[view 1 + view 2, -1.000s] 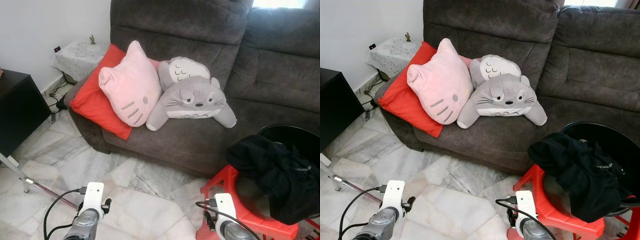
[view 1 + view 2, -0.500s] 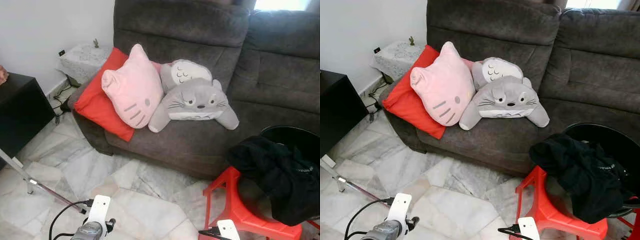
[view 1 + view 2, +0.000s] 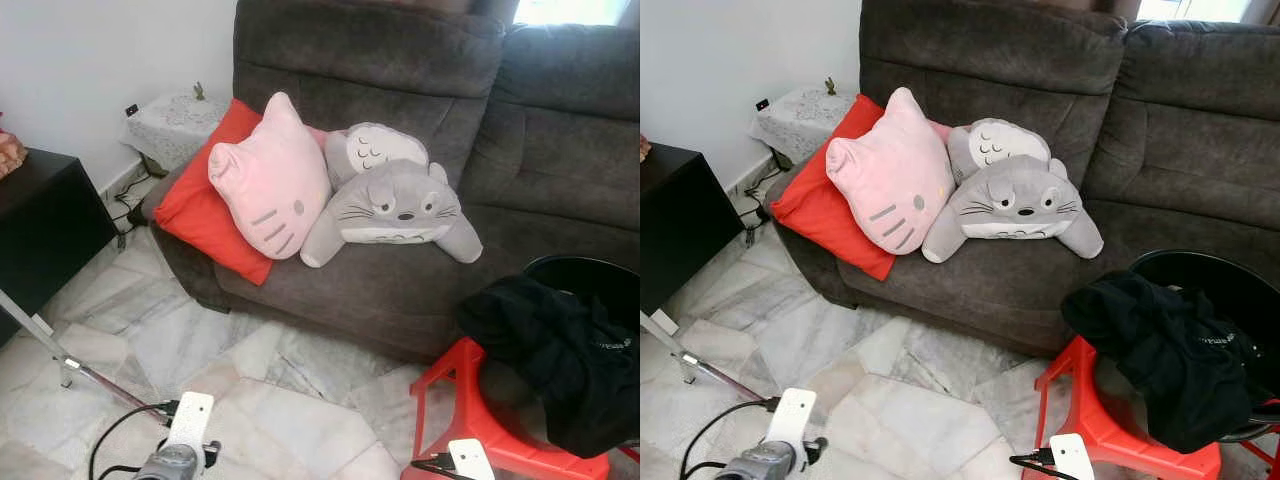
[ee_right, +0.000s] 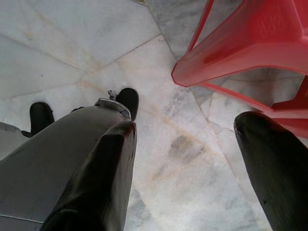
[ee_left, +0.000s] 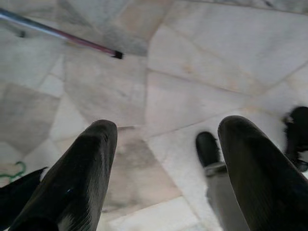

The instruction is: Hang hanger

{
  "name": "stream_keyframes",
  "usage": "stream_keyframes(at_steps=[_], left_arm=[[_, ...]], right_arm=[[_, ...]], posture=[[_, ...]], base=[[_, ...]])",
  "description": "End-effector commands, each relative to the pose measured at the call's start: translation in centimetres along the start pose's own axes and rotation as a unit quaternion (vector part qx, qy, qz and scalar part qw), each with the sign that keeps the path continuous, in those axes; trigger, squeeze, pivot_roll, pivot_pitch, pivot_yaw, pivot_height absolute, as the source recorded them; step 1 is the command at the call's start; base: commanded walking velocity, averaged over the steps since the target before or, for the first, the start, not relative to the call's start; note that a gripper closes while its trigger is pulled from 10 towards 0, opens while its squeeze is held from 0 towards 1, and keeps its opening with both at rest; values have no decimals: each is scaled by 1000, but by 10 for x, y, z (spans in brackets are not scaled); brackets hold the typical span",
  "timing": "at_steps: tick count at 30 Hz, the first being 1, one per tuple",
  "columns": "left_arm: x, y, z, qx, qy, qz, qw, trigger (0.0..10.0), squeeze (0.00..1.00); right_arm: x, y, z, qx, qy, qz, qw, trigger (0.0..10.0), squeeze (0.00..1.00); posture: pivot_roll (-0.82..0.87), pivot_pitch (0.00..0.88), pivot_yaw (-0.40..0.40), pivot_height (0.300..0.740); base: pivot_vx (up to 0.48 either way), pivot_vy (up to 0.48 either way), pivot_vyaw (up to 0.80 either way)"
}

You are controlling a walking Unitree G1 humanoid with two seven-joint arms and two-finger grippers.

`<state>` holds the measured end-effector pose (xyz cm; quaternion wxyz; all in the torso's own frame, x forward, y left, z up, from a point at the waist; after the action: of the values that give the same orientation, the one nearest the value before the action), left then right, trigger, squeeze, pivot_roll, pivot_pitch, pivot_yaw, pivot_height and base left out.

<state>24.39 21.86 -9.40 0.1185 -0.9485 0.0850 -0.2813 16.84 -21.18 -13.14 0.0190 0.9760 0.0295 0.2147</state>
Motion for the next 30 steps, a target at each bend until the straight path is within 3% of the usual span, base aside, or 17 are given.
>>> stream_keyframes(at_steps=[1, 7, 11, 13, 16, 20, 22, 26, 30], left_arm=[[0, 7, 0, -18, -9, 27, 999, 10000, 0], [-7, 23, -1, -63, -37, 45, 996, 10000, 0], [-11, 26, -2, -72, -49, 42, 995, 10000, 0], [-13, 40, -4, -110, -67, 51, 990, 10000, 0], [-16, 41, -4, -107, -75, 66, 989, 10000, 0], [-17, 35, -4, -90, -79, 47, 992, 10000, 0], [-8, 32, -3, -82, -59, 26, 995, 10000, 0], [-4, 33, -2, -81, -54, 28, 995, 10000, 0], [-13, 29, -3, -83, -59, 24, 995, 10000, 0]], right_arm=[[4, 0, 0, 4, 3, -23, 1000, 10000, 0], [-1, -1, 0, 17, -25, -67, 997, 10000, 0], [-2, -1, 0, 15, -31, -70, 997, 10000, 0], [-6, 2, 0, 7, -42, -55, 998, 10000, 0], [-6, 1, 0, 9, -44, -52, 998, 10000, 0], [-5, 0, 0, 12, -41, -56, 998, 10000, 0], [-5, 0, 0, 13, -38, -54, 998, 10000, 0], [-5, 1, 0, 11, -38, -56, 998, 10000, 0], [-3, 2, 0, 6, -34, -54, 998, 10000, 0]], posture=[[-114, 0, -20, 740], [-98, 0, -38, 740], [-91, 0, -42, 740], [-86, 0, -42, 740], [-86, 0, -42, 740], [-88, 0, -42, 740], [-90, 0, -42, 740], [-85, 0, -47, 740], [-81, 0, -52, 740]], base=[[0, 0, 0], [0, 0, 0], [0, 0, 0], [0, 0, 0], [0, 0, 0], [0, 0, 0], [0, 0, 0], [0, 0, 0], [0, 0, 0]])
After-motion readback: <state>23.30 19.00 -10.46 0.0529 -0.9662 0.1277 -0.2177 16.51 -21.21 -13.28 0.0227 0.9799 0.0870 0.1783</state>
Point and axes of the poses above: a point about 5 cm out from each wrist's last joint towards the gripper, its own z axis pointing out of the wrist towards the gripper, its own x axis along the axis of the wrist's last joint, y = z × x, the point moved 4 cm from there along z, pointing out of the wrist towards the gripper, and after that the axes turned 3 degrees about z, right-handed, at the moved point
